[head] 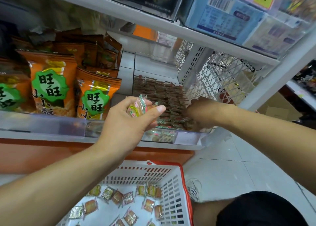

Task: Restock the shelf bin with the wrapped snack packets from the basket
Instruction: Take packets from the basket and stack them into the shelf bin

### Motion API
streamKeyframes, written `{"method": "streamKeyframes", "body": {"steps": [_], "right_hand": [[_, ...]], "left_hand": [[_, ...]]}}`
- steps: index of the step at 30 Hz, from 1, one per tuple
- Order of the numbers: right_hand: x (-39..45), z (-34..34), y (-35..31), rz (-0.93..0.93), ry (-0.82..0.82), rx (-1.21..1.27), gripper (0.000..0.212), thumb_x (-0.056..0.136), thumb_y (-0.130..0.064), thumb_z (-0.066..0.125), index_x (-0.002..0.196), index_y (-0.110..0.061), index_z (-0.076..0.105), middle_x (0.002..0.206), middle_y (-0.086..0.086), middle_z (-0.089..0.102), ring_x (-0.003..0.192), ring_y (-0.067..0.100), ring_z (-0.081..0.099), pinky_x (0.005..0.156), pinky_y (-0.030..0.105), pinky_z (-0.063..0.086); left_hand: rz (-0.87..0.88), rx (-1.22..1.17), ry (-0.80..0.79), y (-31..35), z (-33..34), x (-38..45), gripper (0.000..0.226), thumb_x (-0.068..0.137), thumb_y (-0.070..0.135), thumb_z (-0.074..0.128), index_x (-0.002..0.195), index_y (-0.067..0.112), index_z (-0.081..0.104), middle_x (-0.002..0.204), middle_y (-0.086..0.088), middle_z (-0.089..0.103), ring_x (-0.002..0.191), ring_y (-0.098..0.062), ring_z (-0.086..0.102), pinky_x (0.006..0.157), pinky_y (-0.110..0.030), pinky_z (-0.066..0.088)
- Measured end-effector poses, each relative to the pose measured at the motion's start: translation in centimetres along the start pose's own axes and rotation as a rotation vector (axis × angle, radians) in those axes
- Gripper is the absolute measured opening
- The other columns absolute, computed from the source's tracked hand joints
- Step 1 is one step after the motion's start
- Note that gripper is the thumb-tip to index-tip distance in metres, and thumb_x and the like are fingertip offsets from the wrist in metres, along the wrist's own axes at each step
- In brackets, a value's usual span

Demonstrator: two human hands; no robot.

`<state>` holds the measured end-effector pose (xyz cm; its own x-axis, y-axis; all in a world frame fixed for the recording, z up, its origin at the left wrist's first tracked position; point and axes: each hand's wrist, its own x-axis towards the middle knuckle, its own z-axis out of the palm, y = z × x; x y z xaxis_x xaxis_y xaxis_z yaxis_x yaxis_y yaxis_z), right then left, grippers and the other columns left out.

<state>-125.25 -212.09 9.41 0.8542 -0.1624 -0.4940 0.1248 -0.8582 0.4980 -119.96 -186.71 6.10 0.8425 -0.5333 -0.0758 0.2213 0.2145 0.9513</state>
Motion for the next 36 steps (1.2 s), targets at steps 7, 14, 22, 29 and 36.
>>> {"method": "streamKeyframes", "body": {"steps": [7, 14, 22, 29, 36], "right_hand": [[0.0, -0.5, 0.6, 0.036, -0.148, 0.312, 0.024, 0.100, -0.034, 0.055, 0.096, -0.016, 0.071, 0.093, 0.005, 0.072, 0.087, 0.028, 0.066, 0.083, 0.043, 0.055], [-0.1, 0.3, 0.3, 0.109, 0.111, 0.109, 0.017, 0.093, -0.020, 0.062, 0.101, -0.028, 0.074, 0.097, 0.001, 0.071, 0.090, 0.025, 0.062, 0.079, 0.028, 0.044], [-0.3, -0.4, 1.1, 0.127, -0.006, 0.286, 0.025, 0.078, -0.021, 0.083, 0.094, -0.029, 0.066, 0.075, -0.013, 0.064, 0.075, 0.013, 0.062, 0.061, 0.028, 0.048], [0.1, 1.3, -1.0, 0.094, 0.109, 0.080, 0.007, 0.086, -0.019, 0.062, 0.079, -0.021, 0.064, 0.062, -0.010, 0.044, 0.067, 0.022, 0.052, 0.069, 0.025, 0.038], [-1.6, -0.5, -1.6, 0.104, 0.195, 0.175, 0.010, 0.088, -0.012, 0.061, 0.088, -0.021, 0.065, 0.079, -0.004, 0.063, 0.078, 0.023, 0.064, 0.069, 0.028, 0.047]], "left_hand": [[-0.024, -0.001, -0.001, 0.2, -0.1, 0.0, 0.043, 0.059, 0.046, 0.089, 0.093, 0.024, 0.076, 0.092, 0.001, 0.079, 0.087, -0.019, 0.078, 0.076, -0.030, 0.063], [-0.034, -0.010, -0.012, 0.5, 0.0, -0.3, 0.043, 0.063, 0.041, 0.088, 0.098, 0.019, 0.076, 0.092, 0.000, 0.079, 0.087, -0.020, 0.078, 0.077, -0.028, 0.063], [-0.067, -0.021, -0.033, 0.5, 0.0, -0.4, 0.043, 0.062, 0.042, 0.089, 0.096, 0.020, 0.077, 0.091, 0.002, 0.079, 0.086, -0.019, 0.078, 0.077, -0.029, 0.063], [-0.071, -0.033, -0.043, 0.4, 0.1, -0.4, 0.039, 0.063, 0.038, 0.088, 0.096, 0.019, 0.077, 0.090, 0.006, 0.078, 0.088, -0.016, 0.078, 0.074, -0.026, 0.063], [-0.132, -0.131, -0.088, 0.9, 0.0, -0.5, 0.050, 0.055, 0.035, 0.089, 0.096, 0.012, 0.076, 0.093, -0.004, 0.078, 0.089, -0.023, 0.078, 0.075, -0.031, 0.063]]}}
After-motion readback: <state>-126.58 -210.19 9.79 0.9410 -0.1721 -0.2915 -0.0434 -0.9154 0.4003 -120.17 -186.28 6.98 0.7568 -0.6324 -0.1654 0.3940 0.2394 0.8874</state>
